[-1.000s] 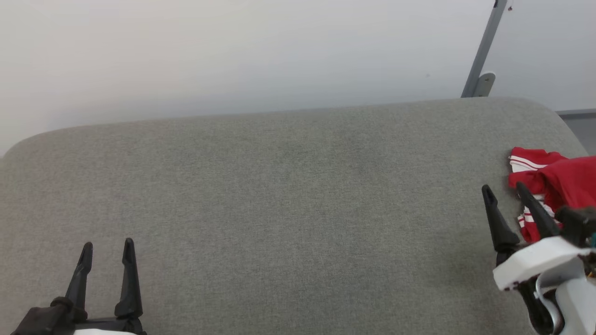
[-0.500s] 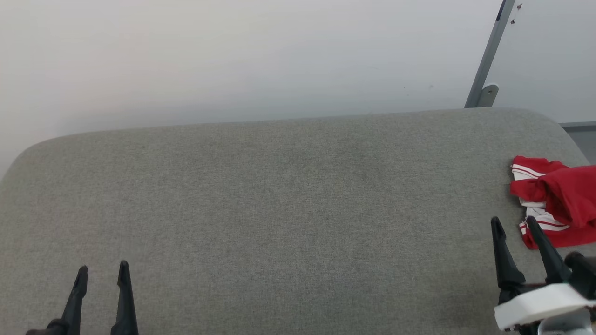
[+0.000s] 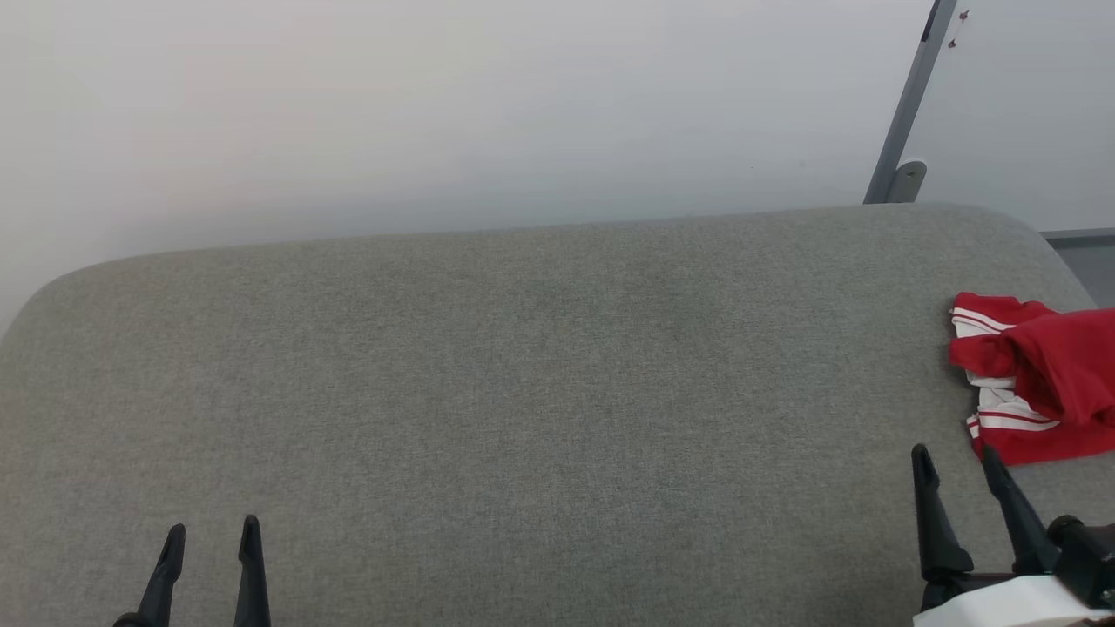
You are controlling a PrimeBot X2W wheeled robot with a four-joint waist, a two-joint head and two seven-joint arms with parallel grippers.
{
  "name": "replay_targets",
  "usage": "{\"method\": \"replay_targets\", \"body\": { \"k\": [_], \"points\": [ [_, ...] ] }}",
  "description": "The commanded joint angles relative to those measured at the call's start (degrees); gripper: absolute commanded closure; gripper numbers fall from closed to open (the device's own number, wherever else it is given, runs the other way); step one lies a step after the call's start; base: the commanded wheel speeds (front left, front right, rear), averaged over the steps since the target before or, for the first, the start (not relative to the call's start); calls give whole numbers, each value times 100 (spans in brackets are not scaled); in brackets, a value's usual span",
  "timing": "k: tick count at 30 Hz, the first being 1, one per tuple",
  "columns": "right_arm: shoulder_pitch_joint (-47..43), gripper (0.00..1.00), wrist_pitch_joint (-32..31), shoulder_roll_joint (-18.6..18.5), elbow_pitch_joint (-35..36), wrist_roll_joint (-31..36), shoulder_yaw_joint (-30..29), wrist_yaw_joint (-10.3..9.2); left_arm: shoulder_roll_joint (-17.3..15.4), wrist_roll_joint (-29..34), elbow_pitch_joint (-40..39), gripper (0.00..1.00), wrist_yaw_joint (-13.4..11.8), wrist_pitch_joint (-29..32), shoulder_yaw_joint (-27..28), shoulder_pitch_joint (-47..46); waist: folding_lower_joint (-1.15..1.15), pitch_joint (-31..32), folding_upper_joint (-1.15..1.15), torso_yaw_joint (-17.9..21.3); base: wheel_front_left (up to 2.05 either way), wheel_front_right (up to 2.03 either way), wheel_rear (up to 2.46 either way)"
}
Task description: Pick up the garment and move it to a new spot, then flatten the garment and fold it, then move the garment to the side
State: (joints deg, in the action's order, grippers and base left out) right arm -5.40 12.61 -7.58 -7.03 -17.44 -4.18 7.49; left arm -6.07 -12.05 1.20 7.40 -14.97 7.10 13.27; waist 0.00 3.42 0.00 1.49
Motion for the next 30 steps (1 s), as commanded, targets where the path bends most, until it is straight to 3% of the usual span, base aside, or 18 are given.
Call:
{"method": "replay_targets", "body": {
  "k": [1, 16, 17, 20, 30],
  "points": [
    [-61, 0, -10, 25, 69, 65, -11, 0, -8, -25, 6, 0, 10, -28, -6, 53, 0, 2, 0, 5, 0, 0, 0],
    [-149, 0, -152, 215, 192, 126, -52, 0, 76, 84, -195, 0, 10, -28, -10, -22, 0, -2, 0, -9, 0, 0, 0],
    [-109, 100, -130, 203, 141, 121, -47, 0, 71, 13, -169, 100, 0, 1, -32, -6, 0, -2, 0, -8, 0, 0, 0],
    [-141, 100, -139, 226, -2, 95, -32, 0, 120, -35, -18, 100, 0, 22, -51, 3, 0, -4, 0, -7, 0, 0, 0],
    [52, 100, -393, 259, -99, -939, -73, 0, 129, -1152, 152, 100, 1, 296, -73, -269, 0, -32, 0, -19, 0, 0, 0]
  ]
}}
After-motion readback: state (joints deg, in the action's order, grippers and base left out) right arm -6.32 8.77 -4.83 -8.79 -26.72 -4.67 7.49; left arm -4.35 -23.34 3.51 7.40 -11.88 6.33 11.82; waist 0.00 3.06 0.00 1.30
